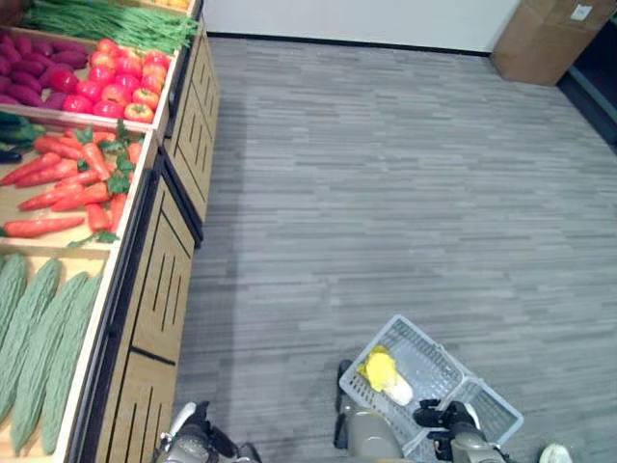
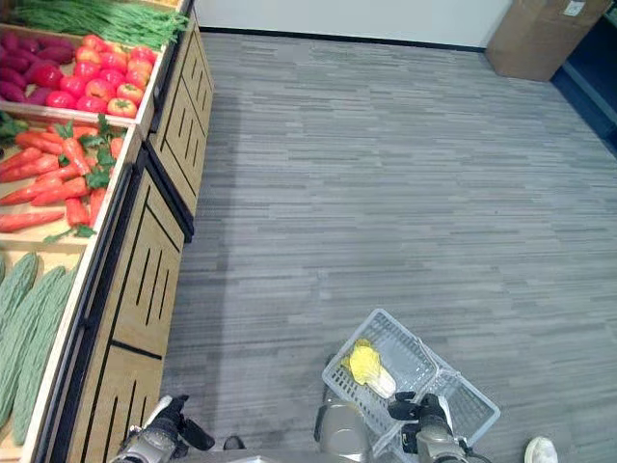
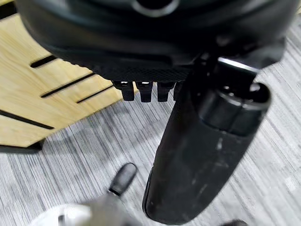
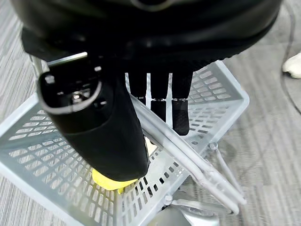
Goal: Get the vegetables into the basket
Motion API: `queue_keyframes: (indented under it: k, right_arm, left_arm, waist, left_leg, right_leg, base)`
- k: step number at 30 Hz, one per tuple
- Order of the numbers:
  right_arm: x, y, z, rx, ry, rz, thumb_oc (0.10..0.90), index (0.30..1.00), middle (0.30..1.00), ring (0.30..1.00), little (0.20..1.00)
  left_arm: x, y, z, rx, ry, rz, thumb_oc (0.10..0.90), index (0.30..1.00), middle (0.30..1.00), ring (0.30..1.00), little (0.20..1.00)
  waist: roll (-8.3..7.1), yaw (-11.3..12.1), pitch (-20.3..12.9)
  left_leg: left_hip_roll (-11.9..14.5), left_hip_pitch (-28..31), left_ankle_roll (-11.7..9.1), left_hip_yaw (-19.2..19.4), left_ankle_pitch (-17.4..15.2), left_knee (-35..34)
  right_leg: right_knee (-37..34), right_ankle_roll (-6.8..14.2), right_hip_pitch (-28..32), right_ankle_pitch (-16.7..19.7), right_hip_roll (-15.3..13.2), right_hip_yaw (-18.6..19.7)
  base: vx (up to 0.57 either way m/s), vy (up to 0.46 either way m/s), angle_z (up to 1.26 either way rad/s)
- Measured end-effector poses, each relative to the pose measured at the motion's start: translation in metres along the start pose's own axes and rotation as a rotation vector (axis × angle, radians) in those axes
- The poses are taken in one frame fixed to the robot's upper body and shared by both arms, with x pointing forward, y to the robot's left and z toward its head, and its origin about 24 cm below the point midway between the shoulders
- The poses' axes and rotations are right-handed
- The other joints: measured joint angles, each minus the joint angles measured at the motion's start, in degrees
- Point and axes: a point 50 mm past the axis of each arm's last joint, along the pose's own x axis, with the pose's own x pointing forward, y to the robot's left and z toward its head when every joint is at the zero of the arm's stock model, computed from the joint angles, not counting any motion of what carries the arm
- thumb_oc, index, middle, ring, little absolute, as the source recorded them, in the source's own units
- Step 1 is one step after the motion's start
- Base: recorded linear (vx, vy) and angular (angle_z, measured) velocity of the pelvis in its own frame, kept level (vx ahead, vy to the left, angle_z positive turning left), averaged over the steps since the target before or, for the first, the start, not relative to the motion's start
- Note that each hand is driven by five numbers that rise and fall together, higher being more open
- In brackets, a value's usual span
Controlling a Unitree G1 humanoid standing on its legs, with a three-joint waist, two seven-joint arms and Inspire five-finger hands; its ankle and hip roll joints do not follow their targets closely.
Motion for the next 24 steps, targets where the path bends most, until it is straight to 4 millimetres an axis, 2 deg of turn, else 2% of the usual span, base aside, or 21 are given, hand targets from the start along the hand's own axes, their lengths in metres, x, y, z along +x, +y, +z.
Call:
queue_keyframes:
  k: [2,5,8,9,12,14,15,16,17,19,20,21,22,24]
  right_arm:
    - [0.001,-0.007,0.003,-0.024,-0.010,0.002,0.400,0.300,0.300,0.300,0.300]
    - [0.002,-0.009,0.002,-0.038,-0.006,-0.001,0.400,0.300,0.300,0.300,0.300]
    - [0.002,-0.012,0.003,-0.036,-0.010,-0.011,0.400,0.300,0.300,0.300,0.300]
    - [0.003,-0.017,0.004,-0.036,-0.011,-0.022,0.400,0.300,0.300,0.300,0.300]
    - [0.003,-0.023,0.002,-0.038,-0.005,-0.036,0.400,0.300,0.300,0.300,0.300]
    - [0.003,-0.021,0.003,-0.055,-0.009,-0.023,0.400,0.300,0.300,0.300,0.300]
    - [0.003,-0.019,0.004,-0.063,-0.008,-0.009,0.400,0.300,0.300,0.300,0.300]
    - [0.003,-0.017,0.004,-0.068,-0.010,-0.001,0.400,0.300,0.300,0.300,0.300]
    - [0.002,-0.013,0.001,-0.081,0.000,0.013,0.400,0.300,0.300,0.300,0.300]
    - [0.001,-0.011,-0.002,-0.089,0.006,0.024,0.400,0.300,0.300,0.300,0.300]
    - [0.000,-0.005,-0.005,-0.103,0.016,0.040,0.400,0.300,0.300,0.300,0.300]
    - [0.000,-0.004,-0.006,-0.111,0.020,0.043,0.400,0.300,0.300,0.300,0.300]
    - [0.000,-0.002,-0.008,-0.133,0.026,0.050,0.400,0.300,0.300,0.300,0.300]
    - [-0.001,-0.001,-0.011,-0.141,0.041,0.052,0.400,0.300,0.300,0.300,0.300]
  left_arm:
    - [0.000,-0.008,0.017,-0.001,-0.044,-0.022,0.900,1.000,1.000,1.000,1.000]
    - [0.001,-0.010,0.037,0.015,-0.115,-0.029,0.900,1.000,1.000,1.000,1.000]
    - [0.003,-0.003,0.044,0.017,-0.127,-0.011,0.900,1.000,1.000,1.000,1.000]
    - [0.003,-0.003,0.041,0.017,-0.113,-0.011,0.900,1.000,1.000,1.000,1.000]
    - [0.003,-0.004,0.032,0.017,-0.068,-0.012,0.900,1.000,1.000,1.000,1.000]
    - [0.001,-0.008,0.005,-0.008,0.018,-0.021,0.900,1.000,1.000,1.000,1.000]
    - [0.000,-0.009,-0.002,-0.034,0.048,-0.021,0.900,1.000,1.000,1.000,1.000]
    - [0.000,-0.009,-0.004,-0.060,0.060,-0.018,0.900,1.000,1.000,1.000,1.000]
    - [0.001,-0.005,-0.002,-0.093,0.060,-0.002,0.900,1.000,1.000,1.000,1.000]
    - [0.000,-0.006,-0.003,-0.105,0.065,0.004,0.900,1.000,1.000,1.000,1.000]
    - [0.001,-0.004,0.002,-0.116,0.051,0.012,0.900,1.000,1.000,1.000,1.000]
    - [0.001,-0.004,0.004,-0.124,0.046,0.013,0.900,1.000,1.000,1.000,1.000]
    - [0.002,-0.005,0.011,-0.123,0.026,0.012,0.900,1.000,1.000,1.000,1.000]
    - [0.003,-0.005,0.022,-0.129,-0.008,0.010,0.900,1.000,1.000,1.000,1.000]
  waist:
    - [0.94,-0.93,-0.14]
    - [2.21,-2.35,-0.29]
    - [3.08,-2.50,-0.05]
    - [4.07,-2.38,0.02]
    - [5.33,-2.72,0.14]
    - [6.01,-2.13,0.19]
    - [5.98,-1.81,0.20]
    - [5.87,-1.75,0.27]
    - [5.29,-1.43,0.41]
    - [4.98,-0.88,0.56]
    - [3.71,0.03,1.23]
    - [2.80,0.55,1.22]
    - [1.42,0.74,1.78]
    - [0.39,1.49,2.36]
  left_leg:
    - [0.70,-0.52,-1.20,-1.90,1.13,0.78]
    - [1.00,-0.18,-1.25,-5.23,1.43,0.95]
    - [1.54,-0.25,-1.25,-6.73,1.43,0.97]
    - [2.00,-0.61,-1.22,-7.02,1.46,1.31]
    - [2.99,-2.56,-1.24,-9.65,1.51,4.52]
    - [5.28,-3.88,-4.43,-12.23,3.53,8.74]
    - [6.42,-4.63,-6.01,-13.64,4.45,10.83]
    - [6.95,-5.51,-6.75,-14.60,4.88,12.76]
    - [7.70,-7.60,-8.29,-15.51,5.79,16.95]
    - [8.40,-7.97,-8.61,-17.35,8.16,19.81]
    - [8.34,-9.27,-9.21,-18.69,10.20,24.44]
    - [7.68,-9.84,-9.37,-18.54,10.54,25.84]
    - [5.70,-11.61,-9.04,-17.83,7.69,25.72]
    - [4.42,-14.83,-8.10,-16.31,7.62,23.49]
  right_leg:
    - [1.85,-0.88,0.39,-1.63,-0.45,-1.74]
    - [6.10,0.60,0.49,-5.88,-1.24,-3.00]
    - [6.98,1.72,0.51,-7.72,-1.41,-3.12]
    - [7.02,1.74,0.51,-8.13,-1.11,-3.18]
    - [6.40,1.33,1.20,-8.88,-0.50,-3.38]
    - [4.98,0.39,3.04,-10.19,1.81,-4.15]
    - [4.38,-0.19,3.67,-10.67,2.92,-4.32]
    - [4.09,-0.79,4.06,-11.15,3.40,-4.45]
    - [3.37,-2.66,5.00,-10.55,3.92,-4.43]
    - [2.88,-3.95,6.51,-11.58,5.19,-3.96]
    - [1.89,-5.53,8.29,-11.44,5.10,-3.39]
    - [1.28,-6.29,8.91,-11.84,5.04,-2.27]
    - [-1.10,-8.39,11.00,-12.63,4.56,-0.97]
    - [-1.08,-8.77,11.33,-13.13,4.33,-0.68]
  base:
    - [0.23,-0.077,0.36]
    - [0.28,-0.127,0.42]
    - [0.24,-0.154,0.17]
    - [0.19,-0.198,0.14]
    - [0.18,-0.208,0.19]
    - [0.24,-0.344,0.00]
    - [0.22,-0.353,-0.01]
    - [0.26,-0.425,0.00]
    - [0.15,-0.221,-0.02]
    - [0.16,-0.176,-0.16]
    - [0.18,-0.101,-0.35]
    - [0.27,-0.108,-0.33]
    - [0.23,-0.033,-0.20]
    - [0.22,0.012,-0.15]
